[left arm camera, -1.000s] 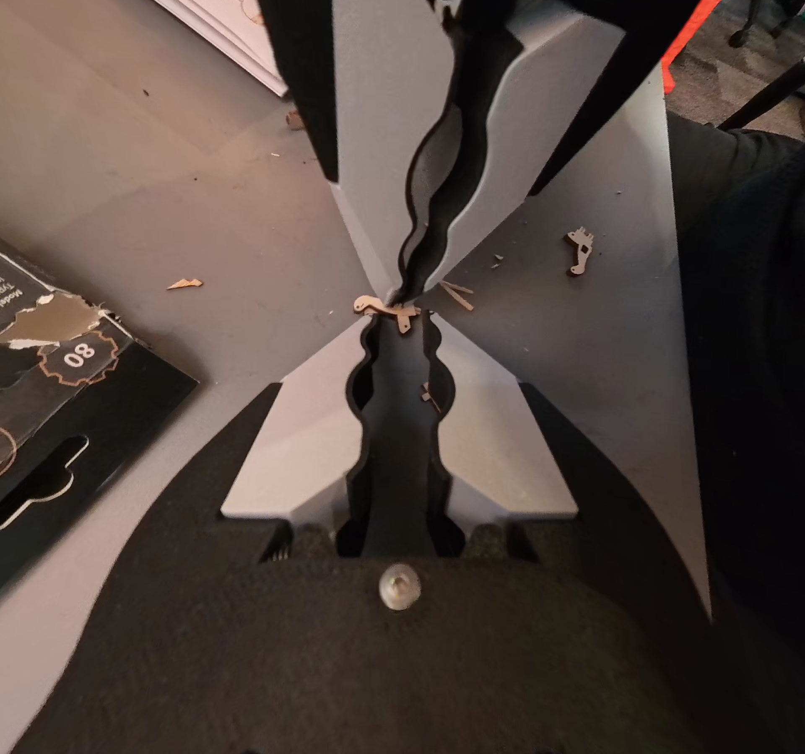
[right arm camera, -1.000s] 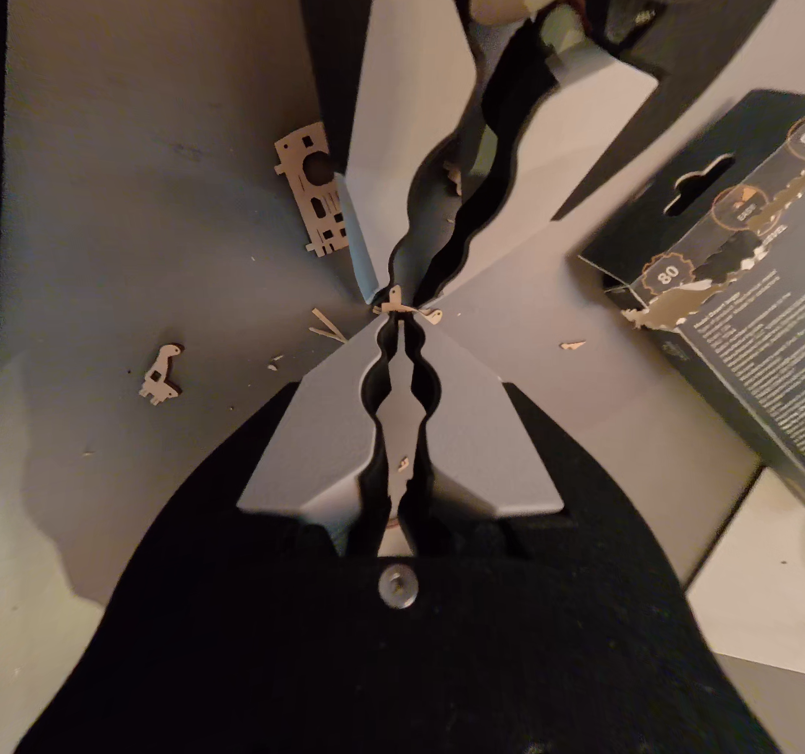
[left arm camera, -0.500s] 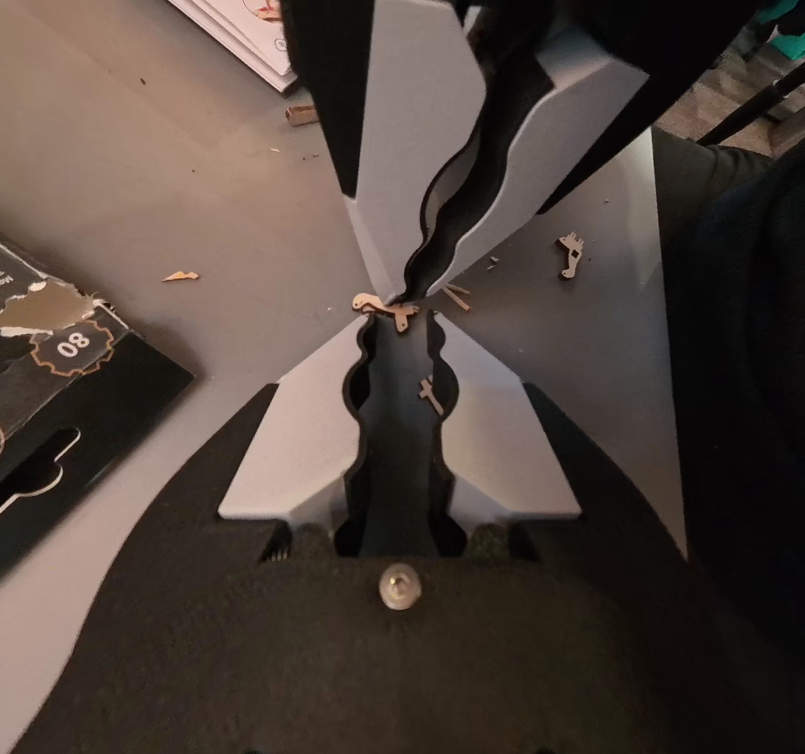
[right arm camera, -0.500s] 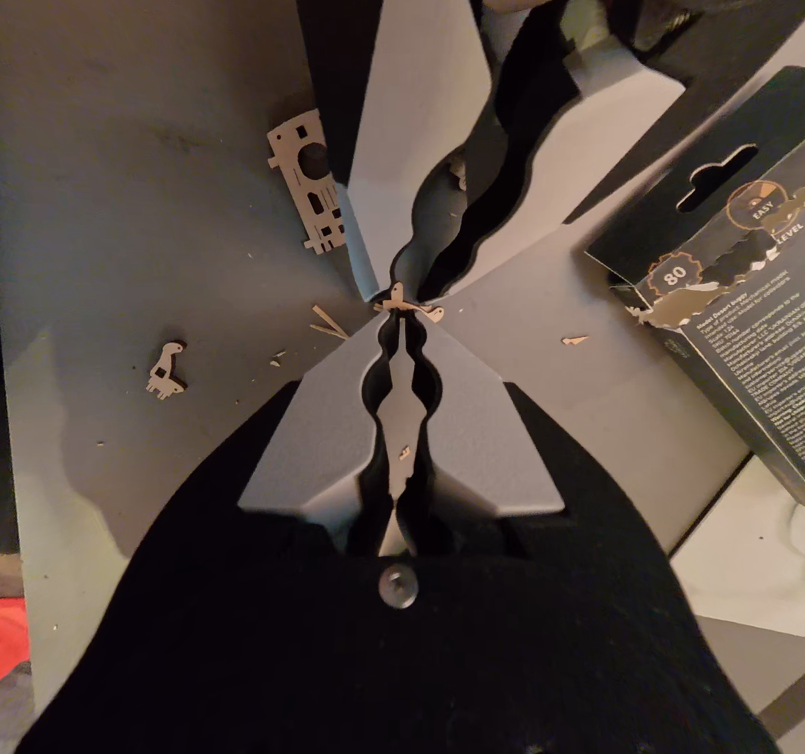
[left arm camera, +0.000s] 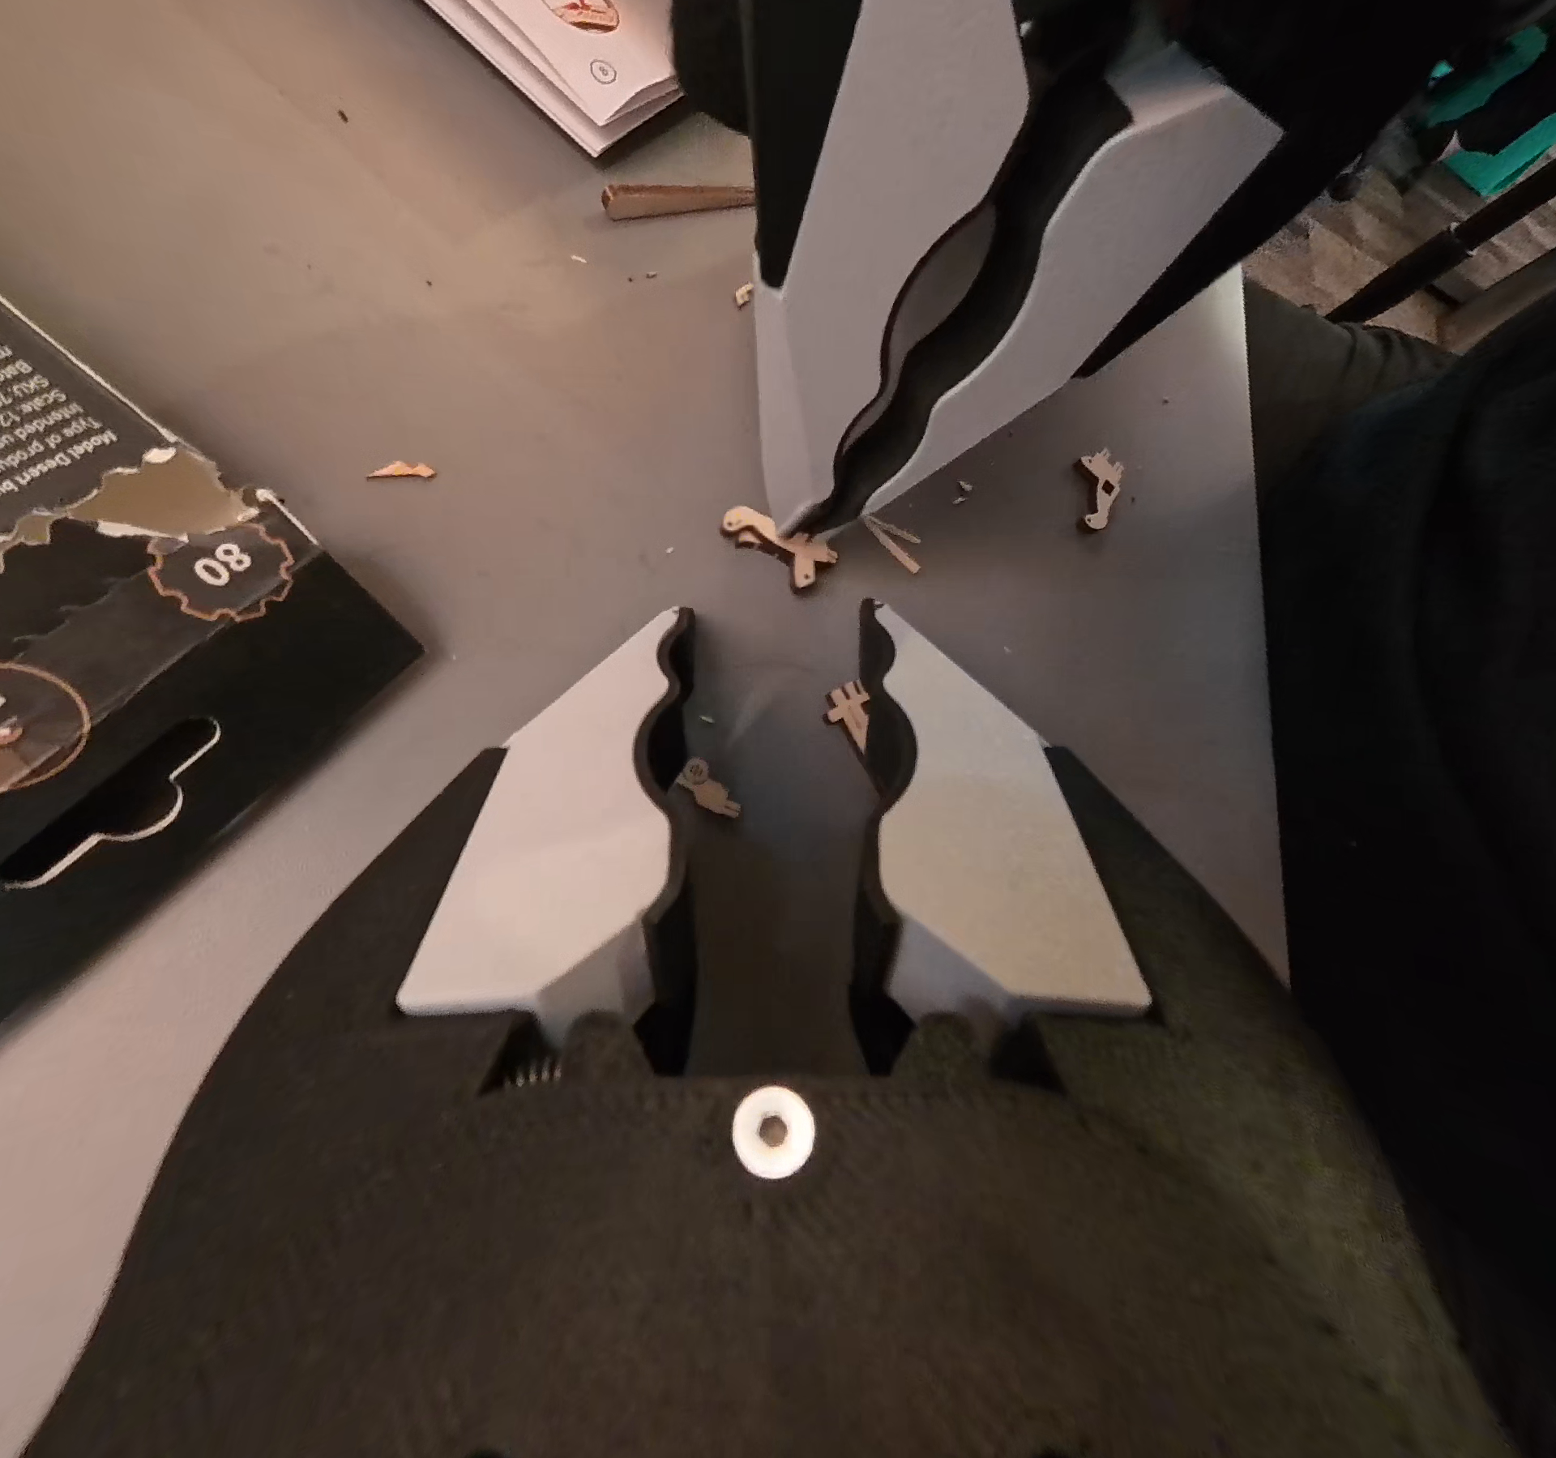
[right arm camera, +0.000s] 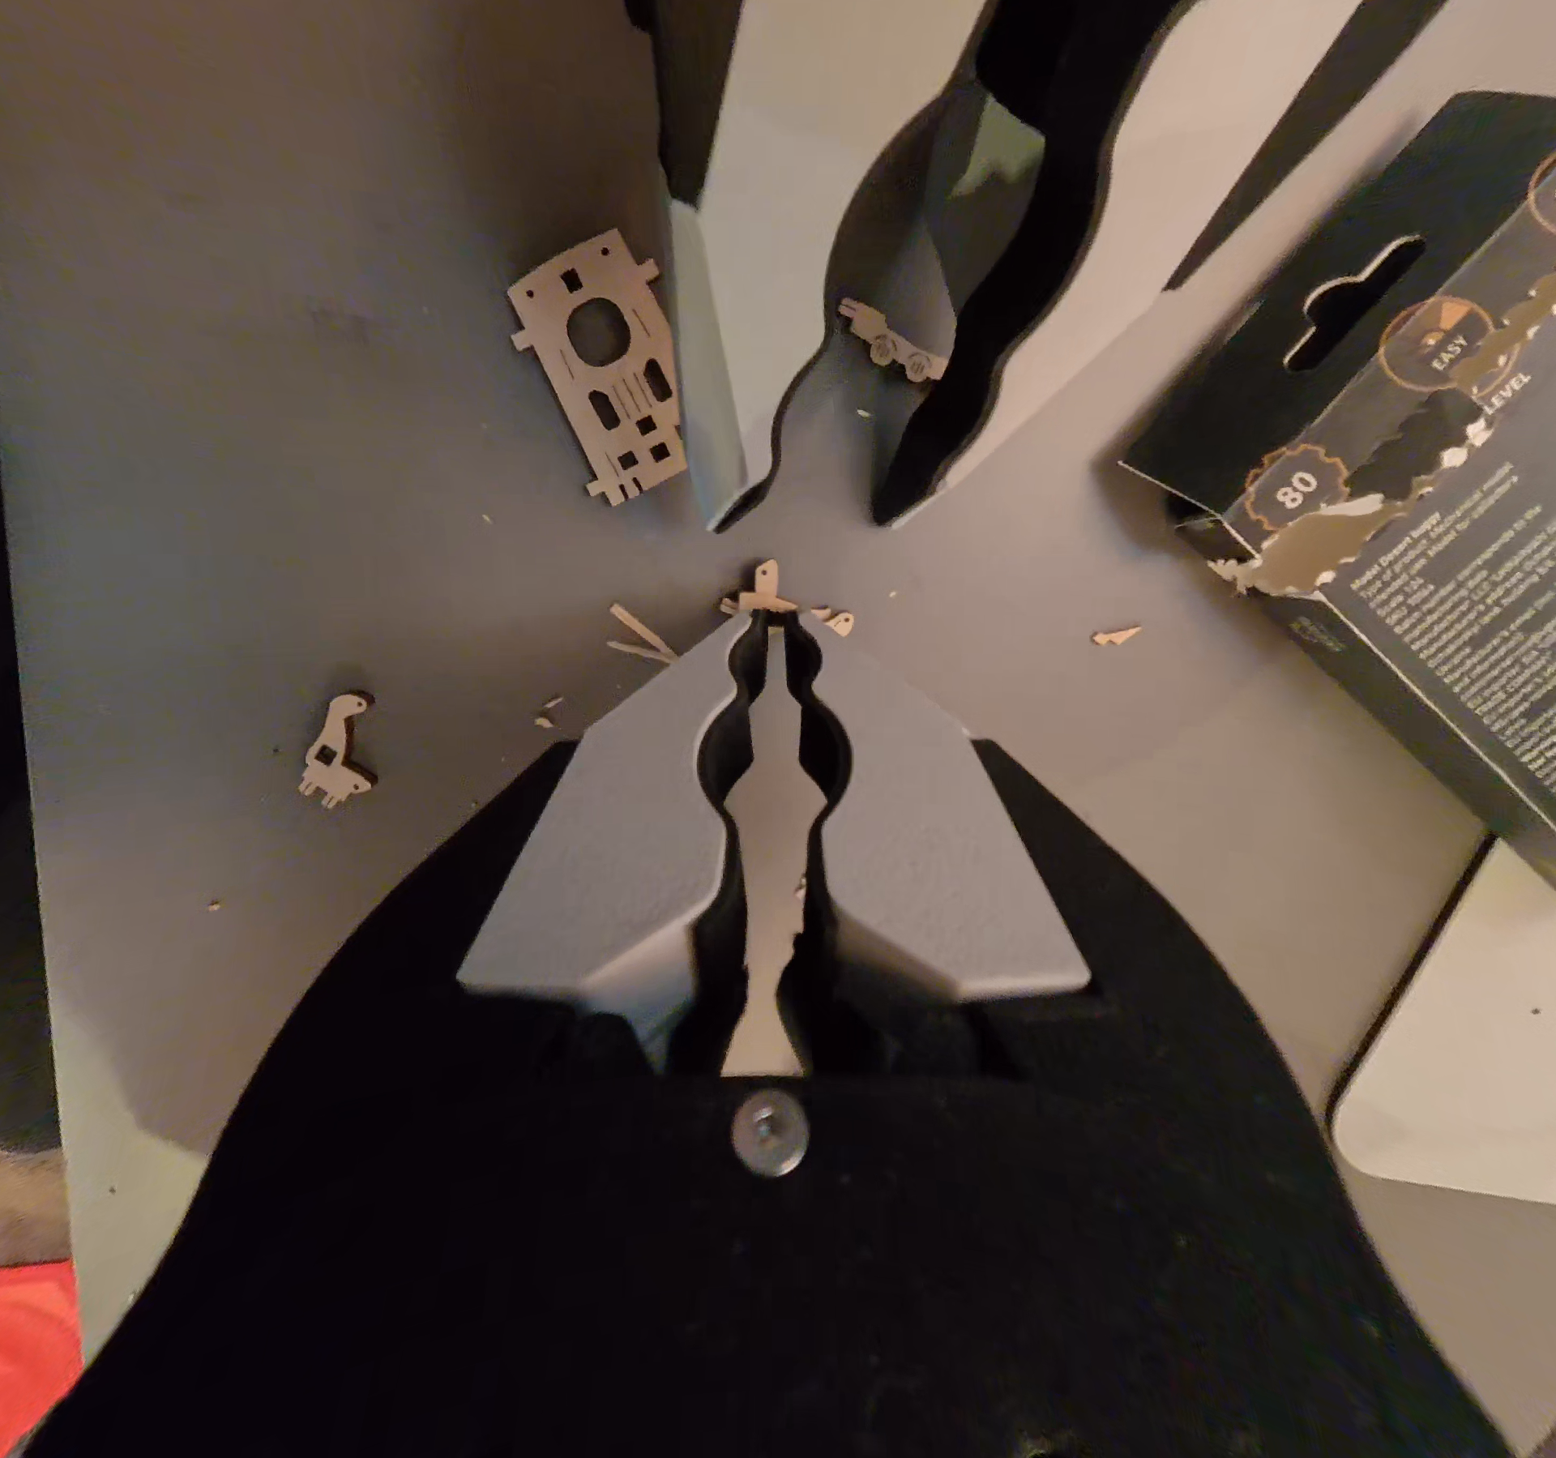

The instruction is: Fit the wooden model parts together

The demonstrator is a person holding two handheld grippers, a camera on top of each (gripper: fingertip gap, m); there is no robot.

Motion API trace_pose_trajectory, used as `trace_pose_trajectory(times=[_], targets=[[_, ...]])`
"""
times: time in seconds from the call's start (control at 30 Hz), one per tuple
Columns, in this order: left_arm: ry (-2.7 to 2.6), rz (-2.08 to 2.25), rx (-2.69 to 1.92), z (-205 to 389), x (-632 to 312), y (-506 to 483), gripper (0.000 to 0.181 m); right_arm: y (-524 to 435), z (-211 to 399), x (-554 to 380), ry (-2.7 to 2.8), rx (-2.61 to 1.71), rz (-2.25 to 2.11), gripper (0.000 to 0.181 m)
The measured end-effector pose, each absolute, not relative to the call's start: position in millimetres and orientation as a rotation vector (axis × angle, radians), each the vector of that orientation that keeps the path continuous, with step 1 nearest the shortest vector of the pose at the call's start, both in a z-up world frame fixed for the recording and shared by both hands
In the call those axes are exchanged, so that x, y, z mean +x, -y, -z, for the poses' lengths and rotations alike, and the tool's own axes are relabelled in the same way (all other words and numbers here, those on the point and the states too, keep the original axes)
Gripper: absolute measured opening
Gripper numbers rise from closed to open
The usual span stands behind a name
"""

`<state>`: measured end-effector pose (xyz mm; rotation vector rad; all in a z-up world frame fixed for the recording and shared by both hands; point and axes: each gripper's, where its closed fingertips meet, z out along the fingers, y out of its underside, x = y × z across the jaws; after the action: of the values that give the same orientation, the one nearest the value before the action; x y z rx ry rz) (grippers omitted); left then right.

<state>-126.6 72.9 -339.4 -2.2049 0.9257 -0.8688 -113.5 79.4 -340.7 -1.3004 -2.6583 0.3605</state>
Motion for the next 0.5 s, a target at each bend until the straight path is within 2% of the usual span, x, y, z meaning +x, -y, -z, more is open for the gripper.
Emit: trace_pose_trajectory(times=[0.5], targets=[[-0.920,0.886,-2.203,338.3,-125.5,-72.8,0.038,-83.3,329.3,-109.6,2.497,-1.256,-0.422,0.002]])
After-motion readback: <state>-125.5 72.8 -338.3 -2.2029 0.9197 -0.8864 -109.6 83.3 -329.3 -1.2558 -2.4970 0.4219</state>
